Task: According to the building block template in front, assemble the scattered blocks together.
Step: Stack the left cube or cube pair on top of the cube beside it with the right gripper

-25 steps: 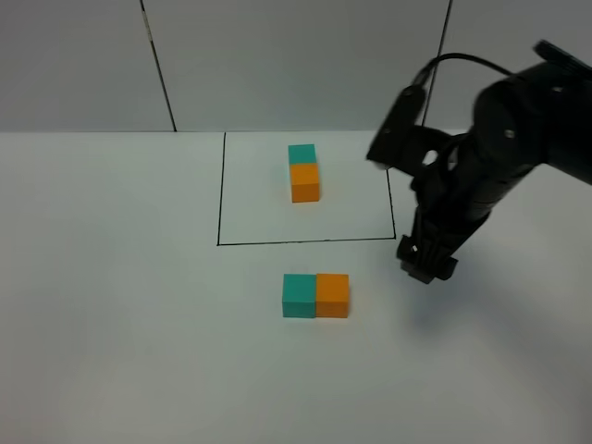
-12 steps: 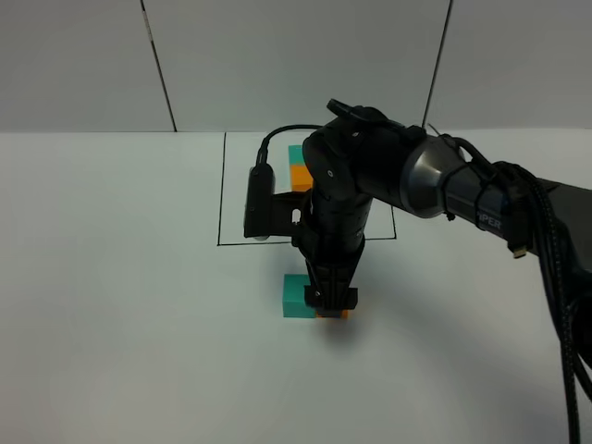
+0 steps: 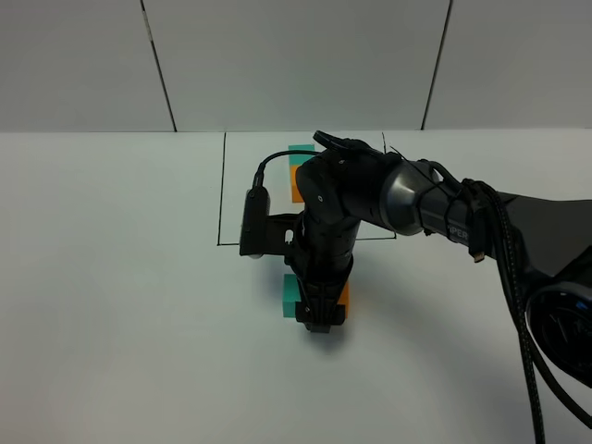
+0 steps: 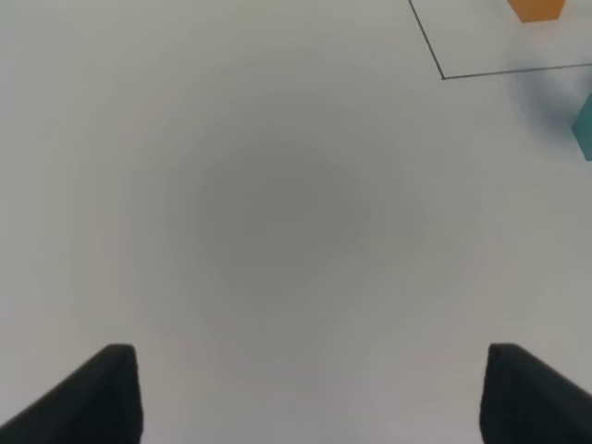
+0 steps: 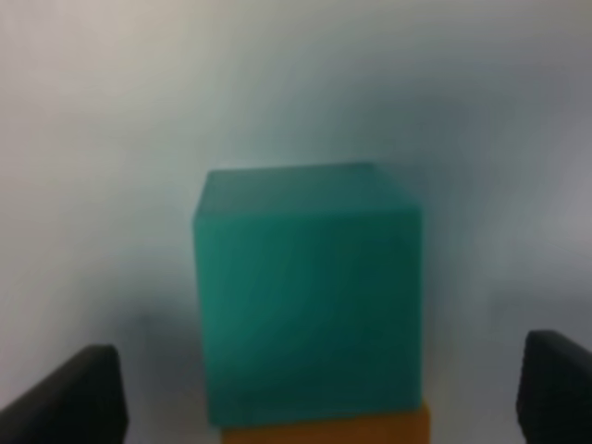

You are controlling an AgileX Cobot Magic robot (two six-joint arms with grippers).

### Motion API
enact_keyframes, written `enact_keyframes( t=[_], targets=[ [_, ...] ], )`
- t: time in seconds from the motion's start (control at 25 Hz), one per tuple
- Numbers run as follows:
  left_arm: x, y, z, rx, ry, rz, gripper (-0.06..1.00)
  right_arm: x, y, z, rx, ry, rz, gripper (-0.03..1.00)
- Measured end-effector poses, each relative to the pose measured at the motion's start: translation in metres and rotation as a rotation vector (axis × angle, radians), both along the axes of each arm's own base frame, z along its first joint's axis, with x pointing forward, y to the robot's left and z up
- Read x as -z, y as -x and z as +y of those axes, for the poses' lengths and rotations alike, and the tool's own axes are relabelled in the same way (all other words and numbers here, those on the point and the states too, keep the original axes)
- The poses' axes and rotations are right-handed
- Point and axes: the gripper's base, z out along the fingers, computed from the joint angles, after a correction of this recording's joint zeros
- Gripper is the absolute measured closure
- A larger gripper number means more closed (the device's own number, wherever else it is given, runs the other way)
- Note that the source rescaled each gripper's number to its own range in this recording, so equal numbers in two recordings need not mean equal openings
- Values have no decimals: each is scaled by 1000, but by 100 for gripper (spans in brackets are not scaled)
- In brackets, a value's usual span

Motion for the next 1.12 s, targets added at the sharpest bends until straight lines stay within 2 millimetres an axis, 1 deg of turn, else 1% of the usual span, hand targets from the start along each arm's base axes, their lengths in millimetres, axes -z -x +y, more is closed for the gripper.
enact_keyframes(
  t=[0.08, 0.16, 0.2, 0.28, 0.32, 0.36, 0.4, 0.44, 0.48, 0.64, 0.76, 0.84, 0.96, 1.04, 1.12],
  targets=[
    [0, 0, 0, 0, 0, 0, 27, 2, 0, 0, 0, 0, 0, 23],
    [0, 0, 0, 0, 0, 0, 27, 4, -2, 1, 2, -8, -8, 27],
    [0, 0, 0, 0, 0, 0, 27, 4, -3, 1, 5, -12, -11, 30],
    [0, 0, 0, 0, 0, 0, 27, 6, -3, 0, 10, -12, -8, 40],
    [0, 0, 0, 0, 0, 0, 27, 7, -4, 0, 12, -12, -4, 47],
    [0, 0, 0, 0, 0, 0, 27, 8, -4, -1, 14, -11, -4, 57],
    [0, 0, 0, 0, 0, 0, 27, 8, -4, -1, 14, -11, -2, 69],
    [0, 0, 0, 0, 0, 0, 27, 8, -4, -1, 16, -10, 2, 84],
    [0, 0, 0, 0, 0, 0, 27, 8, -4, -2, 18, -9, 5, 96],
    [0, 0, 0, 0, 0, 0, 27, 7, -5, -1, 43, -20, 9, 94],
    [0, 0, 0, 0, 0, 0, 27, 5, -5, -2, 154, -52, 40, 95],
    [0, 0, 0, 0, 0, 0, 27, -2, -4, -1, 312, -100, 71, 95],
    [0, 0, 0, 0, 0, 0, 27, -21, -2, 0, 739, -214, 140, 95],
    [0, 0, 0, 0, 0, 0, 27, -32, -1, 0, 969, -269, 169, 95],
    [0, 0, 0, 0, 0, 0, 27, -34, -1, -1, 1140, -298, 189, 95]
  ],
)
